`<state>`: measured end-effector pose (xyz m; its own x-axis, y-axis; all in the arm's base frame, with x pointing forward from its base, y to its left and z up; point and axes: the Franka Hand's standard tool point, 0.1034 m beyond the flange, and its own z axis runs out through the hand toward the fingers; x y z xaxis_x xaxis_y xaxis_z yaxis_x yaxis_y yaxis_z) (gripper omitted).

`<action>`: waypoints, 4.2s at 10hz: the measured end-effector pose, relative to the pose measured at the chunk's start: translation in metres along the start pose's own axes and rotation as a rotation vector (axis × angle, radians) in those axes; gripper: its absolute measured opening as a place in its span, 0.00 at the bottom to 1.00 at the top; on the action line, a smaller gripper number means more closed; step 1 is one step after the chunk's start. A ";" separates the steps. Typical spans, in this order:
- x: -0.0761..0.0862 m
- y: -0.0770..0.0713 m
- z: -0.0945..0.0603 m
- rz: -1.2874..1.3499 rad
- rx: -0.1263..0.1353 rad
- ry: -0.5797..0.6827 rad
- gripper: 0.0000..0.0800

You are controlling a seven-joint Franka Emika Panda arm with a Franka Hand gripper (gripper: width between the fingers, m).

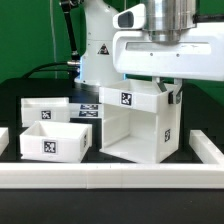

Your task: Assemble drawer

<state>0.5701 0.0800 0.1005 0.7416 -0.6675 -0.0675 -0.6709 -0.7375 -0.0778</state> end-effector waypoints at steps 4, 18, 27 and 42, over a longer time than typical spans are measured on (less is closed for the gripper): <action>-0.004 -0.003 0.002 0.232 0.013 -0.020 0.05; 0.039 -0.056 0.004 0.763 0.121 -0.093 0.05; 0.046 -0.066 0.003 0.739 0.138 -0.087 0.71; 0.042 0.033 -0.045 -0.243 -0.031 -0.164 0.81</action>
Offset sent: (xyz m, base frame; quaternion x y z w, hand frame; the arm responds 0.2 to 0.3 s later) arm 0.0000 0.0000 0.0000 0.0000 0.0000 0.1296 0.9916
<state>0.5789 0.0229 0.1401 0.8691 -0.4473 -0.2111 -0.4715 -0.8781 -0.0807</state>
